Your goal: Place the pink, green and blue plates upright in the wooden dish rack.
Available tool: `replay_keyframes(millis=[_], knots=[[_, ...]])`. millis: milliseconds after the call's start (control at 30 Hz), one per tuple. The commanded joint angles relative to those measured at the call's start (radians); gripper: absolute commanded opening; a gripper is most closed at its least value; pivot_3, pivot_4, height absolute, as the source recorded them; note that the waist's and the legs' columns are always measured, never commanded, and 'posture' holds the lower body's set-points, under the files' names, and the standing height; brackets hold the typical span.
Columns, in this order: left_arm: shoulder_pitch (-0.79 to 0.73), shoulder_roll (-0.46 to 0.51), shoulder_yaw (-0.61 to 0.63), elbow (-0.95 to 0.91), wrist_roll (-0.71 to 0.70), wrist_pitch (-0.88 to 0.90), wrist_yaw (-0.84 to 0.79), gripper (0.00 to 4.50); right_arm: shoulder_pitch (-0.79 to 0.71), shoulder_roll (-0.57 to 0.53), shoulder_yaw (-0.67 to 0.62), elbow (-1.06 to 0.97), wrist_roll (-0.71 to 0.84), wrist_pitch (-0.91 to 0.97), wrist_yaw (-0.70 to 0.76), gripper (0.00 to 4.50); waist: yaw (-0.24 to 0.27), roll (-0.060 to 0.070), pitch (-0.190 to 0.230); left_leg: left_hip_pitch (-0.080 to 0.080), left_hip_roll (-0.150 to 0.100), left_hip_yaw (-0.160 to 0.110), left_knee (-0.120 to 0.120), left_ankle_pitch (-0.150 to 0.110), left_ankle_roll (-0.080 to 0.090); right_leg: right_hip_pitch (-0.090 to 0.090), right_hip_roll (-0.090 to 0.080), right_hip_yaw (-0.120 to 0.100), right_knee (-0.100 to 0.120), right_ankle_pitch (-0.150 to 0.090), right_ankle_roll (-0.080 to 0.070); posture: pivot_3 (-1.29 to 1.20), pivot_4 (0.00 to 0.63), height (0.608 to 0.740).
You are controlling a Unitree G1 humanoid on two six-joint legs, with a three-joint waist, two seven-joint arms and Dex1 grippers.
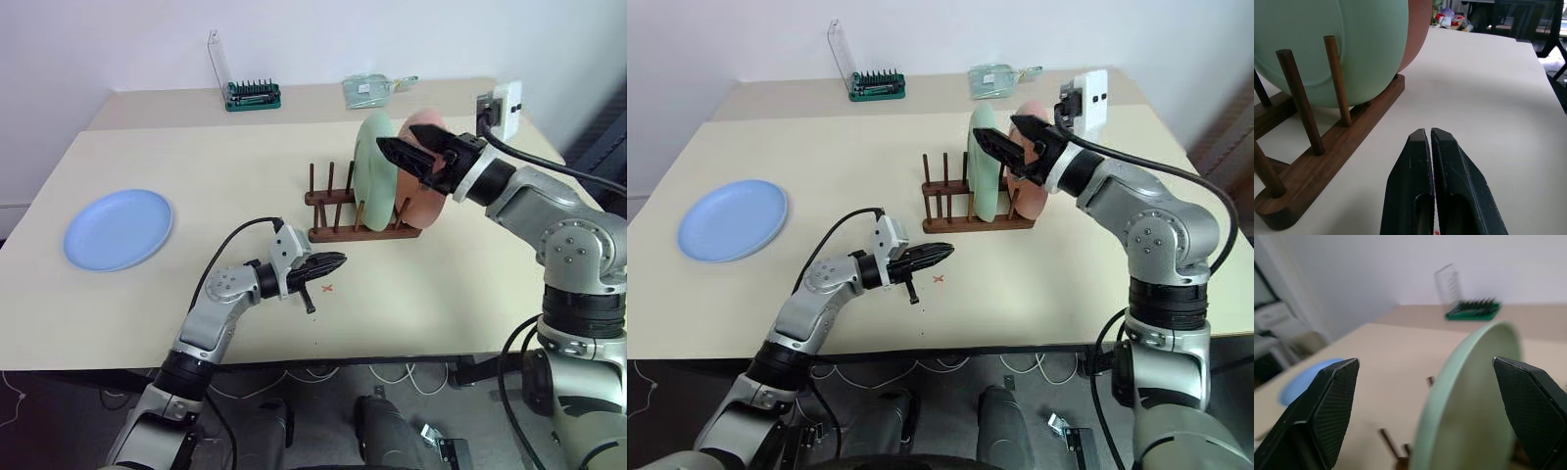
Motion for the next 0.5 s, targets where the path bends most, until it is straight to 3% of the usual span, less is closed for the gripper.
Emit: replay_keyframes(millis=[33,67,167,367,500], knots=[[-0.025,0.005,0.071,-0.004,-0.011,-0.026,0.050,0.14,-0.036,-0.079,0.035,-0.101,-0.131,-0.125,0.073,4.45,0.001,0.000,0.000,0.000,0.000,0.000,0.000,0.000,0.000,0.000,0.000,0.000,0.000,0.000,0.000,0.00,0.150,0.740],[-0.037,0.010,0.102,0.006,-0.006,-0.032,0.086,0.14,-0.040,-0.110,0.059,-0.118,-0.179,-0.164,0.101,4.45,0.000,0.000,0.000,-0.001,0.000,0.000,0.000,0.000,0.000,-0.001,0.000,0.000,0.000,0.000,0.000,0.00,0.150,0.740],[-0.092,0.028,0.274,0.036,-0.045,0.003,0.248,0.95,-0.026,-0.218,0.197,-0.190,-0.390,-0.322,0.198,4.50,-0.001,0.000,0.001,0.000,0.000,0.000,0.000,0.000,0.000,-0.001,0.000,0.000,0.000,0.000,0.000,0.00,0.150,0.740],[-0.142,0.182,0.582,0.114,-0.032,0.103,0.555,3.87,-0.017,-0.178,0.305,-0.191,-0.531,-0.445,0.247,4.50,-0.023,-0.003,0.001,0.000,0.002,0.000,-0.001,0.000,0.000,-0.002,0.001,0.000,0.001,0.000,0.001,0.00,0.150,0.740],[-0.132,0.214,0.758,0.132,-0.067,0.213,0.748,3.87,-0.013,-0.136,0.311,-0.151,-0.561,-0.464,0.260,4.50,-0.017,-0.006,0.002,0.000,0.001,0.000,0.000,0.000,0.000,-0.002,0.001,0.000,0.000,0.000,0.000,0.00,0.150,0.740]])
